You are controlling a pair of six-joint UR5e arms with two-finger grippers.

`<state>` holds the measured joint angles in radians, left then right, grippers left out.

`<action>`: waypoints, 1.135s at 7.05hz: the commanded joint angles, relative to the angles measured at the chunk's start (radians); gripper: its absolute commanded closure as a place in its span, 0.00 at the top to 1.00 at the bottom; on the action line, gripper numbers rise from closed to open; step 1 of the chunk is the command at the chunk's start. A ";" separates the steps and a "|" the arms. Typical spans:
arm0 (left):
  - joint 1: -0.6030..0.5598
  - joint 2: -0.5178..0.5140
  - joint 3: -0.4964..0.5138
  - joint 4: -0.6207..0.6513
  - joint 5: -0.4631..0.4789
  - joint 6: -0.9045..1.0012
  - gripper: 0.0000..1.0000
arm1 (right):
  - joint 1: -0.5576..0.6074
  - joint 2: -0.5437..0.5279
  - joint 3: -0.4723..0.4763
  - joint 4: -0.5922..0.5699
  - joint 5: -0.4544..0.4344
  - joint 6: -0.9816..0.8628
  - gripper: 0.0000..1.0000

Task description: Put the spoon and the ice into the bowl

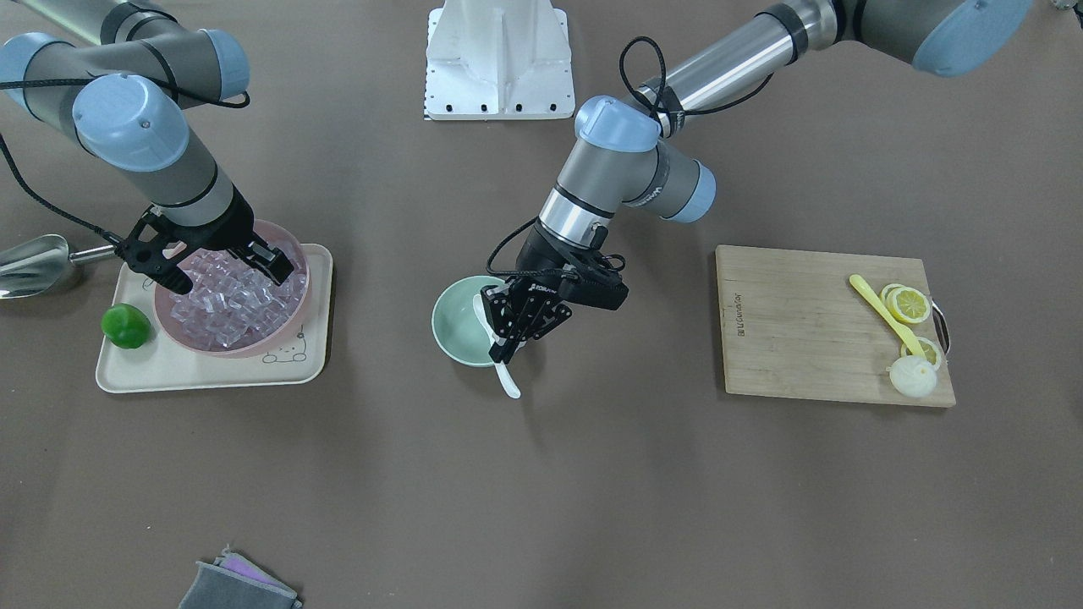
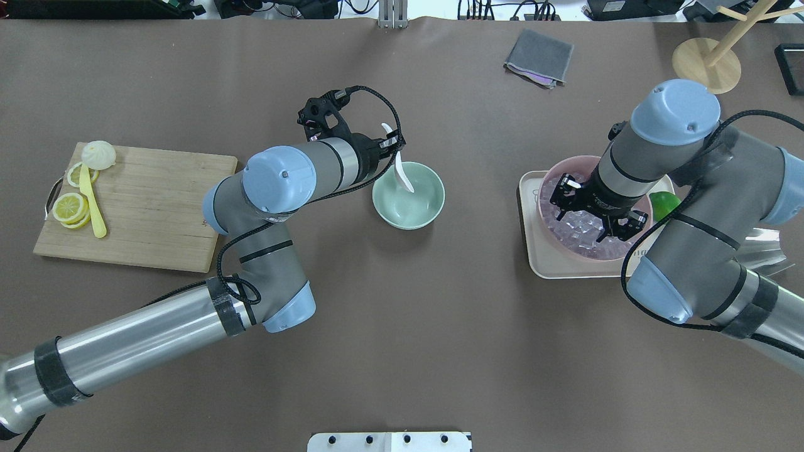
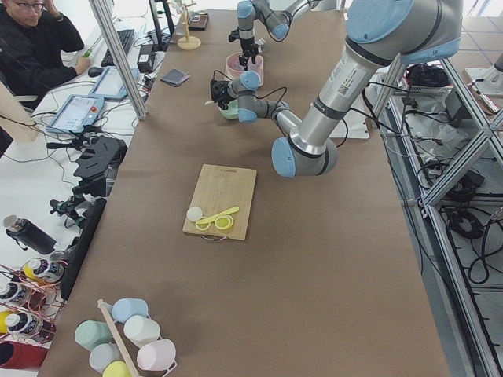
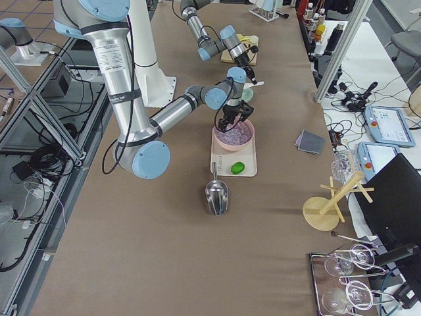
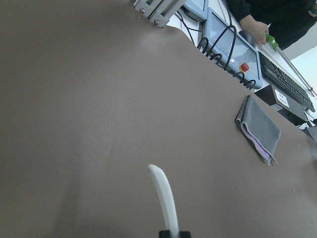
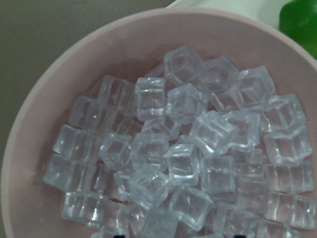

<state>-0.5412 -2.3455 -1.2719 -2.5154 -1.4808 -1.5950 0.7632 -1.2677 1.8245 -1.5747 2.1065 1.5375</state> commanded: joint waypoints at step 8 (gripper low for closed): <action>-0.035 0.050 -0.121 0.009 -0.036 0.167 0.98 | 0.120 0.014 0.124 -0.086 0.041 -0.004 0.00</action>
<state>-0.5597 -2.3296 -1.3486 -2.5096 -1.4982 -1.4500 0.8461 -1.2573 1.8746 -1.6195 2.1419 1.5351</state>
